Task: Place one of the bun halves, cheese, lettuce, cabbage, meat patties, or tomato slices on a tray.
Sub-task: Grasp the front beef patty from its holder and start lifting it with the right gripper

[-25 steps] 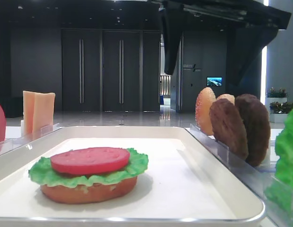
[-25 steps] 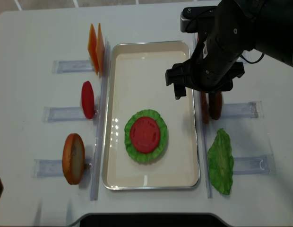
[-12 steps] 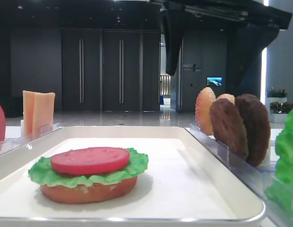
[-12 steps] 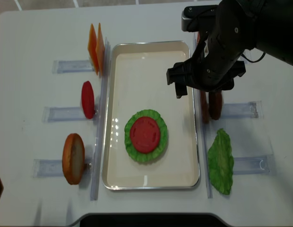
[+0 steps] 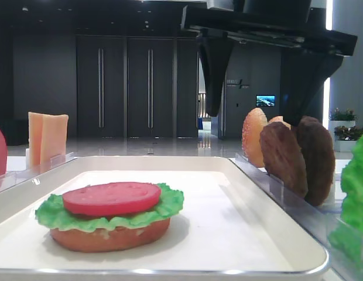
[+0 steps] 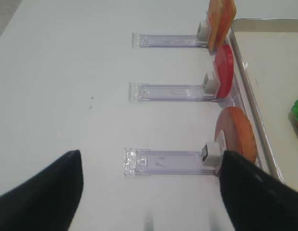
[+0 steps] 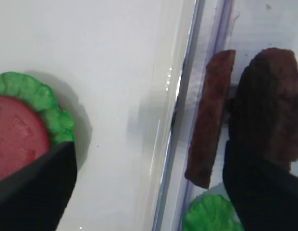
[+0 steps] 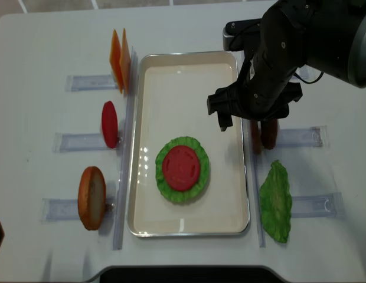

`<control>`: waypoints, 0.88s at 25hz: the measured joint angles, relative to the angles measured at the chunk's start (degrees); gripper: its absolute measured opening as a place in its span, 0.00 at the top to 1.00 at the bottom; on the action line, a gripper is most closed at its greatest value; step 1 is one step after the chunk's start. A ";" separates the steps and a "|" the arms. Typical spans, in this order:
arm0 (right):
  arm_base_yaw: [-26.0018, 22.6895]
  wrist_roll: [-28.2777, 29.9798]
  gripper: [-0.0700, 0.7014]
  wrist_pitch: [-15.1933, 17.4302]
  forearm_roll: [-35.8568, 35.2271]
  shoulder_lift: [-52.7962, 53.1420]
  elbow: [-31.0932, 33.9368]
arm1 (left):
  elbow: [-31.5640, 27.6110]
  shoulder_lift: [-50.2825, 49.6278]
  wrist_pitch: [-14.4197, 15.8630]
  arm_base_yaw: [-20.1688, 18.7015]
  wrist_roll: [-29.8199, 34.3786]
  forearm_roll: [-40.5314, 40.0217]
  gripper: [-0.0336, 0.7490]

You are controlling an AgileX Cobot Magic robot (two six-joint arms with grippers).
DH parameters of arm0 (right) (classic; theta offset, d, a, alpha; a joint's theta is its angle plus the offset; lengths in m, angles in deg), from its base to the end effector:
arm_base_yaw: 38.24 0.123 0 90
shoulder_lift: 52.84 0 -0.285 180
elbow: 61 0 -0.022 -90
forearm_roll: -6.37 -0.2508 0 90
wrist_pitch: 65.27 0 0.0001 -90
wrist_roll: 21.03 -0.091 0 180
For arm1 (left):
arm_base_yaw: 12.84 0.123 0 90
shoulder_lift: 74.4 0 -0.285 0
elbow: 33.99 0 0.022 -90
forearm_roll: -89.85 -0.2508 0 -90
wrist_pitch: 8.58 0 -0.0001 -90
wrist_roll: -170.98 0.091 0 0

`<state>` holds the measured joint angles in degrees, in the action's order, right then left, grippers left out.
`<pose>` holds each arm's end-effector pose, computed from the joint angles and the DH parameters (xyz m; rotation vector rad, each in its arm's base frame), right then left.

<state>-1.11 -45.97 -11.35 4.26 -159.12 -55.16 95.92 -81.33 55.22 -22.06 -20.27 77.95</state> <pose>0.2713 0.2088 0.2342 -0.2859 2.9270 0.2265 -0.0046 0.0178 0.2671 -0.0518 2.0895 0.0352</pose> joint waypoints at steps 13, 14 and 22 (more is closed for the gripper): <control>0.00 0.26 0.15 -0.16 1.37 -2.16 0.00 | 0.00 0.00 0.00 0.00 0.00 0.00 0.07; 0.00 0.26 0.15 -0.18 1.50 -2.21 0.00 | 0.00 0.00 0.00 0.00 0.00 0.00 0.07; 0.00 0.26 0.15 -0.31 2.64 -3.84 0.00 | 0.00 0.00 0.00 0.00 0.00 0.00 0.07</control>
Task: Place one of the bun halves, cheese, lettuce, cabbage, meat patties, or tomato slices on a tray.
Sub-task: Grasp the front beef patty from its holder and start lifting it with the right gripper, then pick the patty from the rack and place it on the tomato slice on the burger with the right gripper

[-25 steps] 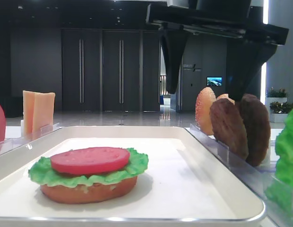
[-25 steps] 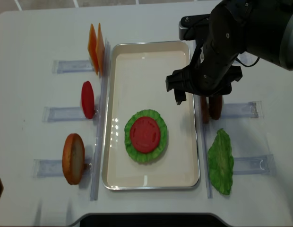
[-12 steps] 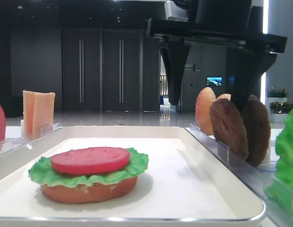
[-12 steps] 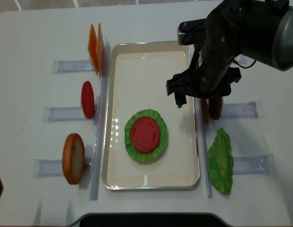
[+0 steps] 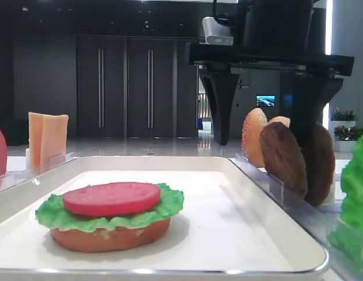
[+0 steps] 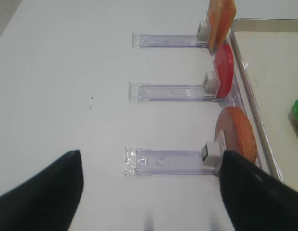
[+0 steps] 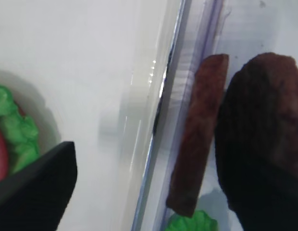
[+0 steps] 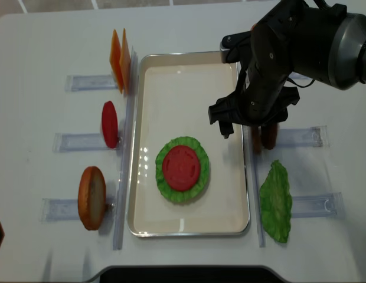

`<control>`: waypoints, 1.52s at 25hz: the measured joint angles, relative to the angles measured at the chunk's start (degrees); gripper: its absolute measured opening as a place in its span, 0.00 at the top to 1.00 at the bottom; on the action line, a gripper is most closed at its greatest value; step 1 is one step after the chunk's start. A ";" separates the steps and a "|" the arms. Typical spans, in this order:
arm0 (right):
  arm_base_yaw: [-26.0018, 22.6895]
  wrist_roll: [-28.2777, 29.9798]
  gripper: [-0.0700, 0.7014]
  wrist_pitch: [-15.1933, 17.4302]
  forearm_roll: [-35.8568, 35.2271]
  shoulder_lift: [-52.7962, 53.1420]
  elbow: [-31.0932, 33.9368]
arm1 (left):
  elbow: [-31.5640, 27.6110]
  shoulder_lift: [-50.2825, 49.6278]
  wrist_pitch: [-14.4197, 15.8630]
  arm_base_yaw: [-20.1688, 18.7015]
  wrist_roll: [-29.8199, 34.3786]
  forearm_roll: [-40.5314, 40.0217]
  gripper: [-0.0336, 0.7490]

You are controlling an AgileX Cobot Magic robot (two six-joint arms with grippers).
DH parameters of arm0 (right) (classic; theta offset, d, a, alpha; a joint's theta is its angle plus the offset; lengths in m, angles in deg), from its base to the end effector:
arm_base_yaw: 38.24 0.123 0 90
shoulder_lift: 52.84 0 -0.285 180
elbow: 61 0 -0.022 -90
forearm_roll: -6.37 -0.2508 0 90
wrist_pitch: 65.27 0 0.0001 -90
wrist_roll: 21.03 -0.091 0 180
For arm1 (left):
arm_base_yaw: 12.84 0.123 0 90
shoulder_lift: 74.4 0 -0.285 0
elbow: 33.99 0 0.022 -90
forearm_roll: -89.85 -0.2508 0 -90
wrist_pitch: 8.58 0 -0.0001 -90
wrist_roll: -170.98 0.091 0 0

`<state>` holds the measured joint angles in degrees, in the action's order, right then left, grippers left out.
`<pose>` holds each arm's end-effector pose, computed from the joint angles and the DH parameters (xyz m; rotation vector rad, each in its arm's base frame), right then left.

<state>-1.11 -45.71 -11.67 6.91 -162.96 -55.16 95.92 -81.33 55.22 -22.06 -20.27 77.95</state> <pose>0.2791 0.2104 0.2111 -0.3302 2.9600 0.1294 -0.0046 0.0178 0.2671 -0.0518 2.0895 0.0352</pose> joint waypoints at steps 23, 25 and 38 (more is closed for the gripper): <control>0.00 -1.07 0.74 0.05 5.45 -0.05 0.00 | 0.00 0.00 0.00 0.00 0.00 0.00 0.07; 0.00 -1.07 0.74 0.13 5.45 -0.05 0.00 | 0.00 0.00 0.00 0.00 0.00 0.00 0.07; 0.00 -1.07 0.75 1.13 5.35 3.52 0.00 | 0.00 0.00 0.00 0.00 0.00 0.00 0.07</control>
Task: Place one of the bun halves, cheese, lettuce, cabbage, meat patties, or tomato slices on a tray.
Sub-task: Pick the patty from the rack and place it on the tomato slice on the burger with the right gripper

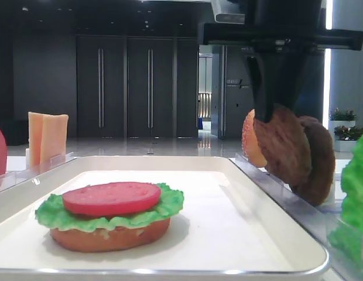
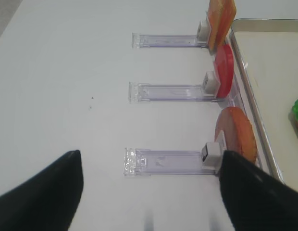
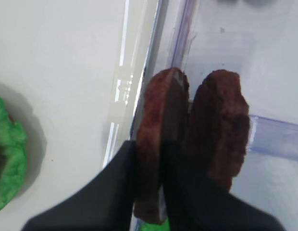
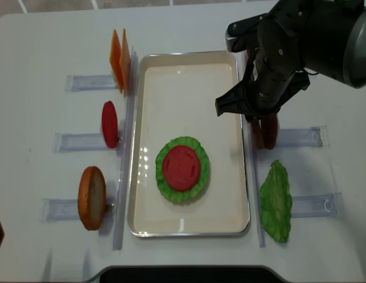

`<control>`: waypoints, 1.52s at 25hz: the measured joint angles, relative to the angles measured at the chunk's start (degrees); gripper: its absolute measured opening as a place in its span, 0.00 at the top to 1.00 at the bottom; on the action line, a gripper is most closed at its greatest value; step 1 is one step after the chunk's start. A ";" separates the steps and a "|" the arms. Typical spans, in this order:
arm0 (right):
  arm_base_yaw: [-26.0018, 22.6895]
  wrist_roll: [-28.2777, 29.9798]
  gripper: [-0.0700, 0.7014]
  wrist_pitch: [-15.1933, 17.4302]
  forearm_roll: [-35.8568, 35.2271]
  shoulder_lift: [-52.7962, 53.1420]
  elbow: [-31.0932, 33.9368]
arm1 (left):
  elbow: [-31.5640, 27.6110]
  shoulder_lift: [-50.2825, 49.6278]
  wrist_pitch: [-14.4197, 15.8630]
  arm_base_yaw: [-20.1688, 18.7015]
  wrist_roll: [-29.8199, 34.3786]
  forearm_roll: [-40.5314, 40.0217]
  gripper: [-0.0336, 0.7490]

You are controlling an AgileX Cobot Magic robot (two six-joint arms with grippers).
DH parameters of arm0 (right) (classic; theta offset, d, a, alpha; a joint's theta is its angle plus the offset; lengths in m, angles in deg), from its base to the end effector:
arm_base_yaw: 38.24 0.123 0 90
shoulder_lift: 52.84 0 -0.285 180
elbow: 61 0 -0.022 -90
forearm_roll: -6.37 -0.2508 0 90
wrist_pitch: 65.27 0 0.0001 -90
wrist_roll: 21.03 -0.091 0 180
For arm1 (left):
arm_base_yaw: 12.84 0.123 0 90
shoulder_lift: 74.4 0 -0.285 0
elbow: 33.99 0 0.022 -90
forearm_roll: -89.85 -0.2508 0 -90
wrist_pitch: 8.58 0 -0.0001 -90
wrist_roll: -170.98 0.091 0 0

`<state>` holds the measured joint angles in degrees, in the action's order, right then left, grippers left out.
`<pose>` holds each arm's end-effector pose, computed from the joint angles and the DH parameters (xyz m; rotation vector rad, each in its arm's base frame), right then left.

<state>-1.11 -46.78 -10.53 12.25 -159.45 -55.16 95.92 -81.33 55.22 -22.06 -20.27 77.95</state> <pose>0.2772 0.2003 0.2323 -0.3598 2.8811 0.0579 -0.0046 0.0178 0.2671 -0.0518 2.0895 0.0352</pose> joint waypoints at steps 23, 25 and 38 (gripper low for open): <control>0.19 21.88 0.75 2.85 -31.78 10.33 0.00 | 0.00 0.00 0.00 0.00 0.00 0.00 0.07; 0.67 27.04 0.75 1.85 -37.46 10.33 0.00 | 0.00 0.00 0.00 0.00 0.00 0.00 0.07; 2.85 49.75 0.75 -3.57 -64.66 2.57 0.00 | 0.00 0.00 0.00 0.00 0.00 0.00 0.07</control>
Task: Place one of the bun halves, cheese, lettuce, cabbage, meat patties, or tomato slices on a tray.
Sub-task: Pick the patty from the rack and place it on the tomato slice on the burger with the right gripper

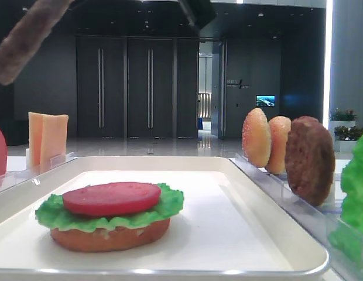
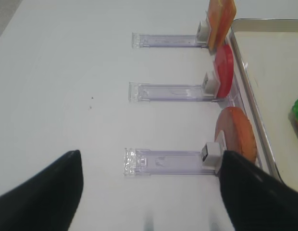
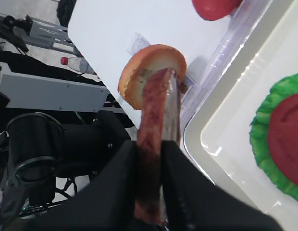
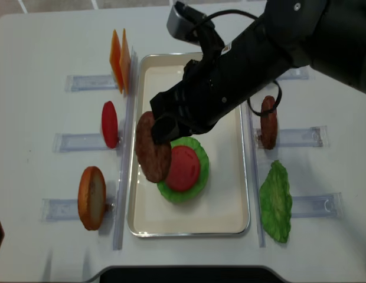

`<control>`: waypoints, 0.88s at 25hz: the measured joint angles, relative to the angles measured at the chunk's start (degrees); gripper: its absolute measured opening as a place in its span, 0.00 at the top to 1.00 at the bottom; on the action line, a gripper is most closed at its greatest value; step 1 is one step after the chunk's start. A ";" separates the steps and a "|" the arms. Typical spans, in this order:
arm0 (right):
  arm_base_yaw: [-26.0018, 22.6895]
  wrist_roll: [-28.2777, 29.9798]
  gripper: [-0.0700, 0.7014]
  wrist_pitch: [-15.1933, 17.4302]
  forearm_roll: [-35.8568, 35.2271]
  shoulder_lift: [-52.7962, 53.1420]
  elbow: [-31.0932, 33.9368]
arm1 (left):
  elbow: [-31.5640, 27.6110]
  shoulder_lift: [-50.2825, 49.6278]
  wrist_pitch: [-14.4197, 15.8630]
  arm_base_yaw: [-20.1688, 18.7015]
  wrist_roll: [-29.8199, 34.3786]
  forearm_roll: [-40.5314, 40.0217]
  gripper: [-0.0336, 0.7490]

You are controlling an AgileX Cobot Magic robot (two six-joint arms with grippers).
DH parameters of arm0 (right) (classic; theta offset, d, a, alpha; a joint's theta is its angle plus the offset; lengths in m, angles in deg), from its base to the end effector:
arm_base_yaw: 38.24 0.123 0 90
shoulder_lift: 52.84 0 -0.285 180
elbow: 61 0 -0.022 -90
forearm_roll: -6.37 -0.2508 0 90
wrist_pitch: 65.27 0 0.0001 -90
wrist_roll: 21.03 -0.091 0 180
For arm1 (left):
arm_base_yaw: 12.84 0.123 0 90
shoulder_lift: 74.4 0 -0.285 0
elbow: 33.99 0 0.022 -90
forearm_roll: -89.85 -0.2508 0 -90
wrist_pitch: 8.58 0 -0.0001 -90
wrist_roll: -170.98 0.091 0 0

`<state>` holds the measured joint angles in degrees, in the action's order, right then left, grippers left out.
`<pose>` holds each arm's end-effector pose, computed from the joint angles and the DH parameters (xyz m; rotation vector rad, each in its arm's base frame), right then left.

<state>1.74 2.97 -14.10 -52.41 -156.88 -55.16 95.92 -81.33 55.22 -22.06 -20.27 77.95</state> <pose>0.2319 0.2737 0.2809 -0.7503 2.5574 1.3246 -0.0046 0.0178 0.2671 -0.0518 2.0895 0.0352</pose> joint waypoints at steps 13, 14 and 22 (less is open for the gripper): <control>-1.33 11.14 0.75 1.08 -9.37 -10.74 0.00 | 0.00 0.00 0.00 0.00 0.00 0.00 0.07; -1.76 11.37 0.75 1.08 -9.37 -11.00 0.00 | 0.00 0.00 0.00 0.00 0.00 0.00 0.07; -4.86 11.83 0.76 1.14 -7.28 -11.91 0.00 | 0.00 0.00 0.00 0.00 0.00 0.00 0.07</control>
<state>-3.12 14.81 -12.96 -59.69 -168.79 -55.16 95.92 -81.33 55.22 -22.06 -20.27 77.95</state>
